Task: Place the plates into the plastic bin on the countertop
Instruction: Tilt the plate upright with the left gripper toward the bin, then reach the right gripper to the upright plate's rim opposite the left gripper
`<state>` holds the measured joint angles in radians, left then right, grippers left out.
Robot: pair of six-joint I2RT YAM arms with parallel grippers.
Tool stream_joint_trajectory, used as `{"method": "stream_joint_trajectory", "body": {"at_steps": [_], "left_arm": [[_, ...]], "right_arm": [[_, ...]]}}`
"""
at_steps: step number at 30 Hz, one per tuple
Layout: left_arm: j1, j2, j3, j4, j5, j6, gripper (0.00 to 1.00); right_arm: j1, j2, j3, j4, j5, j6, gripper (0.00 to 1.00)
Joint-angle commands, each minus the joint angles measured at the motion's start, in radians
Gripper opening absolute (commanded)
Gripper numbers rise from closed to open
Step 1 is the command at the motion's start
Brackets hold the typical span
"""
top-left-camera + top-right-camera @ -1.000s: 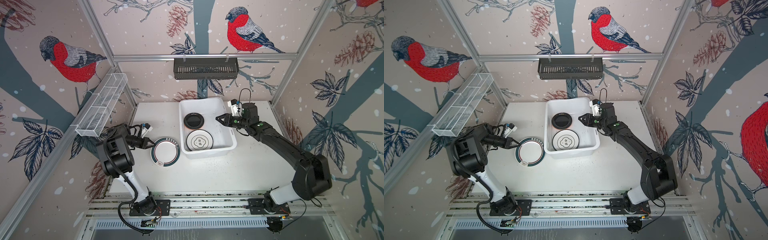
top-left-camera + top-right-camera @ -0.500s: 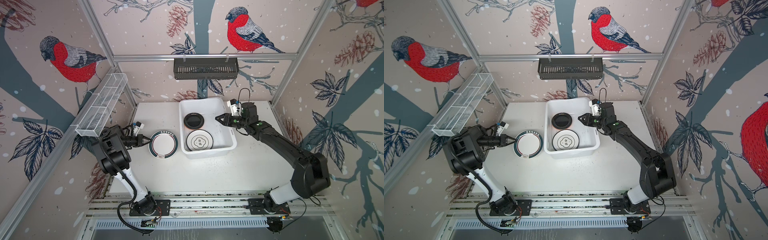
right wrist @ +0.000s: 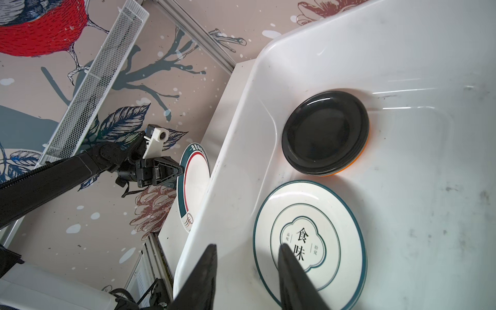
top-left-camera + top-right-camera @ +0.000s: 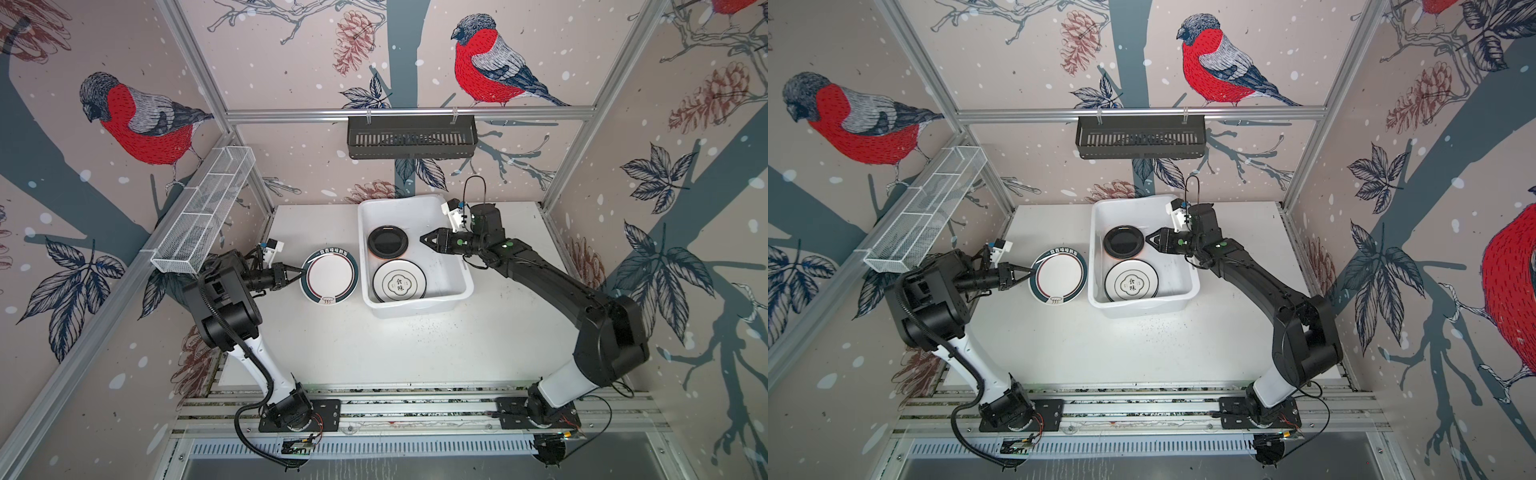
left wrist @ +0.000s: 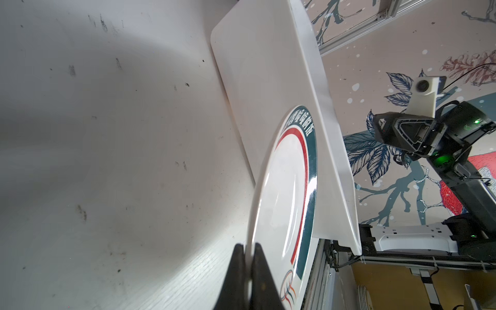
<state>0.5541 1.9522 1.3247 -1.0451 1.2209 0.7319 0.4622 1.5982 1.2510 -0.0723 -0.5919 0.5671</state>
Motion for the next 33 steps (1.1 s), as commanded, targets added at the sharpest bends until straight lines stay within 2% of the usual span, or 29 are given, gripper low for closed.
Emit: {"method": "stream_joint_trajectory", "body": {"at_steps": [1, 6, 13, 17, 21, 22, 33], "left_arm": [[0.018, -0.005, 0.010, -0.001, 0.087, -0.024, 0.00], [0.037, 0.001, 0.022, 0.013, 0.097, -0.040, 0.00], [0.040, 0.025, 0.055, -0.067, 0.132, 0.027, 0.00], [0.040, 0.041, 0.078, -0.128, 0.159, 0.080, 0.00], [0.039, 0.068, 0.112, -0.267, 0.195, 0.217, 0.00], [0.038, 0.083, 0.126, -0.332, 0.206, 0.285, 0.00], [0.030, 0.055, 0.084, -0.344, 0.229, 0.336, 0.00]], "right_arm": [[0.017, 0.019, 0.027, 0.000, -0.013, -0.033, 0.40], [0.038, 0.046, 0.058, -0.006, -0.018, -0.038, 0.40], [0.073, 0.096, 0.113, -0.009, -0.032, -0.046, 0.40], [0.092, 0.128, 0.148, -0.010, -0.039, -0.051, 0.40], [0.111, 0.157, 0.174, -0.012, -0.036, -0.050, 0.41], [0.116, 0.166, 0.181, -0.011, -0.036, -0.051, 0.41], [0.187, 0.266, 0.282, -0.015, -0.015, -0.049, 0.41]]}}
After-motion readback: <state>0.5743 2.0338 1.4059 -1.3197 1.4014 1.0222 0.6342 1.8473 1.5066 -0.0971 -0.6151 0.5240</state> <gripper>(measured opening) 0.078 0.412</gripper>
